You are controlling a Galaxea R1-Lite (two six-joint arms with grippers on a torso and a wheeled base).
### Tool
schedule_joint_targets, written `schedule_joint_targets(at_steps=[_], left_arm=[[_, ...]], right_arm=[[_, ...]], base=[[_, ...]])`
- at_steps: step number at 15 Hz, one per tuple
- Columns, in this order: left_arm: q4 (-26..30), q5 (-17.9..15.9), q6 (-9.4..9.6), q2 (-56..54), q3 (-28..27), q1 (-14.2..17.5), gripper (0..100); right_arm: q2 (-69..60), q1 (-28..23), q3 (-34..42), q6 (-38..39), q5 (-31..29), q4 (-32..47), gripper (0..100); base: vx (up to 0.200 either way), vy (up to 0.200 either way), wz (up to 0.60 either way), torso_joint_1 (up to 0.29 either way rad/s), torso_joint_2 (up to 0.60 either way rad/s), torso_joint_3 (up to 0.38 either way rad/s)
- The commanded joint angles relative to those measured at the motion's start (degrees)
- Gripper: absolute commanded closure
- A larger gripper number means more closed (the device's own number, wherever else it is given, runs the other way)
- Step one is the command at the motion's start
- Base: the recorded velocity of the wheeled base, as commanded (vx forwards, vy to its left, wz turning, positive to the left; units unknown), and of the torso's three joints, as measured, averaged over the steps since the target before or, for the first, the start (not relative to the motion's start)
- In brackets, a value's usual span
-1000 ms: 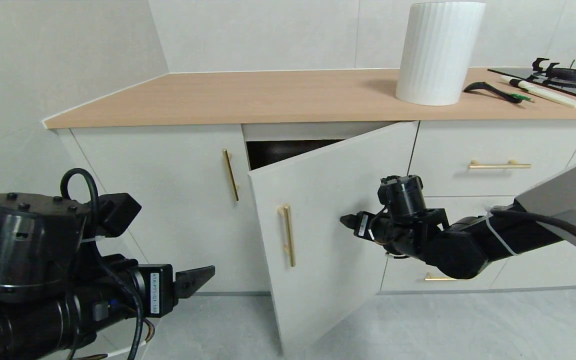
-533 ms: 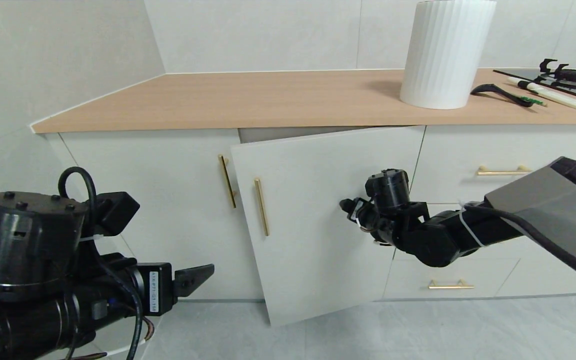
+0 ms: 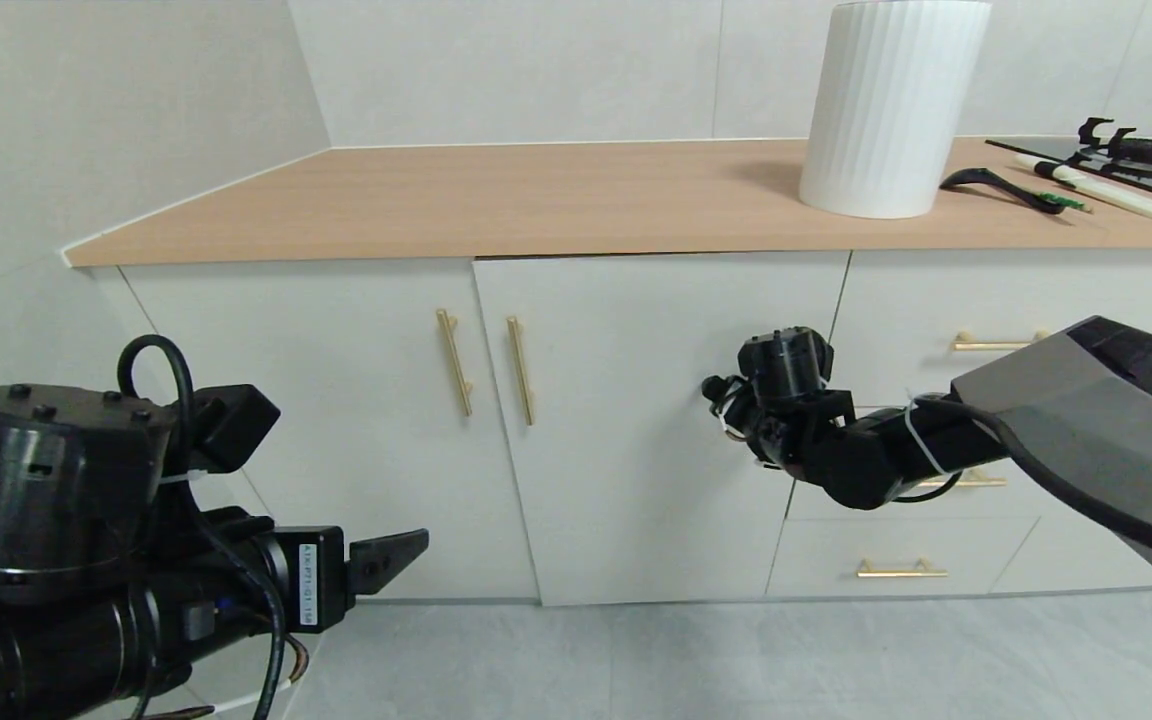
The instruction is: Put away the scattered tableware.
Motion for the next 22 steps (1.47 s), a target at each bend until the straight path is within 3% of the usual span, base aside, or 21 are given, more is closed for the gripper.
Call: schedule_joint_targets(at_steps=[1, 7, 11, 13, 15, 16, 18, 21, 22], left_arm=[[-0.06, 0.01, -0.03, 0.07, -0.01, -0.04, 0], [-0.06, 0.01, -0.12, -0.02, -0.01, -0.04, 0], [-0.06, 0.54, 0.24, -5.73, -0.36, 0.57, 0], [0.29, 1.42, 2.08, -13.47, 0.96, 1.45, 0], [0.38, 2.21, 3.4, -22.08, 6.06, 2.15, 0], [0.91, 3.18, 4.63, -27.62, 9.31, 2.86, 0], [7.24, 3.7, 9.38, -40.1, 12.91, 5.4, 0], [22.88, 3.97, 16.94, -57.5, 11.24, 8.13, 0], [26.22, 4.41, 17.64, -60.75, 10.45, 10.24, 0]], right_arm=[[1.55, -1.05, -1.69, 0.03, -1.28, -0.05, 0], [-1.62, -1.05, 0.51, -0.06, -2.16, 0.12, 0], [-21.92, -0.17, 15.81, -2.43, -2.34, -0.05, 0], [-37.48, -0.69, 27.58, -8.67, -3.48, -0.05, 0], [-51.54, -2.8, 39.18, -15.44, -5.06, -0.14, 0], [-59.98, -4.47, 44.63, -18.78, -5.24, -0.05, 0], [-76.15, -11.68, 52.1, -26.86, -3.22, 0.48, 0], [-98.56, -20.03, 57.64, -39.43, 2.58, 7.42, 0], [-105.5, -20.03, 57.47, -41.89, 2.67, 12.78, 0]], base=[[0.0, 0.0, 0.0, 0.0, 0.0, 0.0], [0.0, 0.0, 0.0, 0.0, 0.0, 0.0], [0.0, 0.0, 0.0, 0.0, 0.0, 0.0], [0.0, 0.0, 0.0, 0.0, 0.0, 0.0], [0.0, 0.0, 0.0, 0.0, 0.0, 0.0], [0.0, 0.0, 0.0, 0.0, 0.0, 0.0], [0.0, 0.0, 0.0, 0.0, 0.0, 0.0], [0.0, 0.0, 0.0, 0.0, 0.0, 0.0], [0.0, 0.0, 0.0, 0.0, 0.0, 0.0]])
